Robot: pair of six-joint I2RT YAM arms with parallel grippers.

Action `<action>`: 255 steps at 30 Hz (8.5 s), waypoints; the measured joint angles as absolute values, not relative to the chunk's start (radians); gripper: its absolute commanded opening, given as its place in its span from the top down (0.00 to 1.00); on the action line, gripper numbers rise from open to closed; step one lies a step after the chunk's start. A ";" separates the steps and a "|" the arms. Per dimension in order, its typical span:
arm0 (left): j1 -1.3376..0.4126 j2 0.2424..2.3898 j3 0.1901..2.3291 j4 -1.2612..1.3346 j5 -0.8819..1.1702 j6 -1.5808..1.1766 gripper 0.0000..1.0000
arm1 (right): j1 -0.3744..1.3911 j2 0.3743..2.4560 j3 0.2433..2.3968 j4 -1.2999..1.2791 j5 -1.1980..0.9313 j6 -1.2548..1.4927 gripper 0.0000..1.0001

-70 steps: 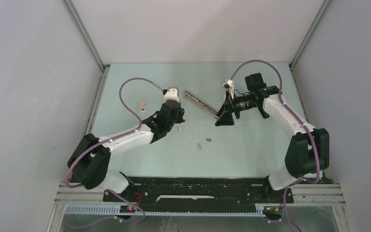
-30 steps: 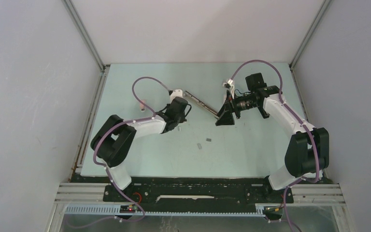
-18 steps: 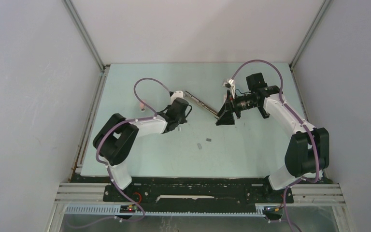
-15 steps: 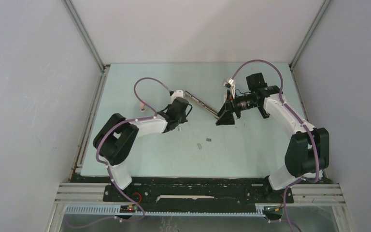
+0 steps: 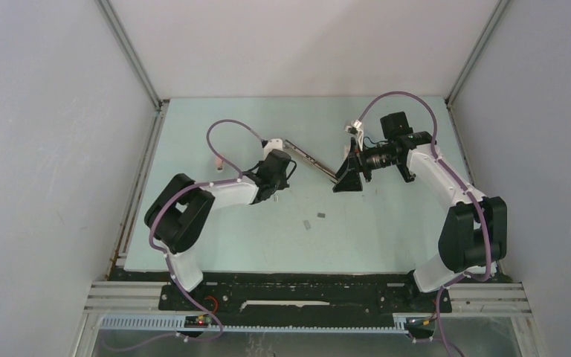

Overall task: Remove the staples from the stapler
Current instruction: Place the staple in the staple box, then pick up the staple from the center of the board.

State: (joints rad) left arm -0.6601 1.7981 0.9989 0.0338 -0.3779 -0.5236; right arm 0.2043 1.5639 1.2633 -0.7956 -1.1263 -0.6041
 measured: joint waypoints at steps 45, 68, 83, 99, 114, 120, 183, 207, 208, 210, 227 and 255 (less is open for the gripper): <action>-0.659 1.800 0.999 0.004 -0.362 -0.548 0.83 | 0.202 1.564 1.263 -0.796 -1.135 -0.604 0.18; -0.658 1.800 1.002 -0.033 -0.352 -0.550 0.68 | 0.202 1.564 1.263 -0.796 -1.139 -0.604 0.18; -0.658 1.608 0.996 -0.046 -0.336 -0.511 0.67 | 0.202 1.564 1.263 -0.797 -1.143 -0.609 0.18; -0.626 1.157 0.490 0.150 -0.279 -0.482 0.80 | 0.205 1.549 1.263 -0.847 -1.143 -0.694 0.18; -0.614 1.145 0.420 0.255 -0.197 -0.549 0.84 | 0.205 1.548 1.263 -0.854 -1.142 -0.711 0.18; -0.614 1.076 0.377 0.272 -0.177 -0.550 0.84 | 0.205 1.548 1.263 -0.855 -1.142 -0.721 0.19; -0.477 0.820 0.159 0.517 0.113 -0.656 0.06 | 0.545 1.485 1.179 -1.010 -0.913 -1.221 0.18; -0.447 0.612 0.158 0.450 0.105 -0.655 0.03 | 0.547 1.481 1.170 -1.010 -0.900 -1.253 0.18; -0.446 0.603 0.158 0.443 0.104 -0.655 0.03 | 0.547 1.480 1.170 -1.011 -0.900 -1.255 0.18; -0.445 0.589 0.157 0.429 0.099 -0.655 0.03 | 0.547 1.479 1.170 -1.013 -0.900 -1.261 0.18; -0.435 0.513 0.144 0.379 0.081 -0.655 0.00 | 0.479 1.449 1.169 -1.061 -0.933 -1.359 0.17; -0.429 0.562 0.114 0.406 0.085 -0.657 0.00 | 0.462 1.455 1.102 -1.045 -0.905 -1.515 0.16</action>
State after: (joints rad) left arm -0.4294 0.5625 0.1139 0.4061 0.0849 -0.6571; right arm 0.4622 1.4551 1.1015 -1.0447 -0.9051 -1.5146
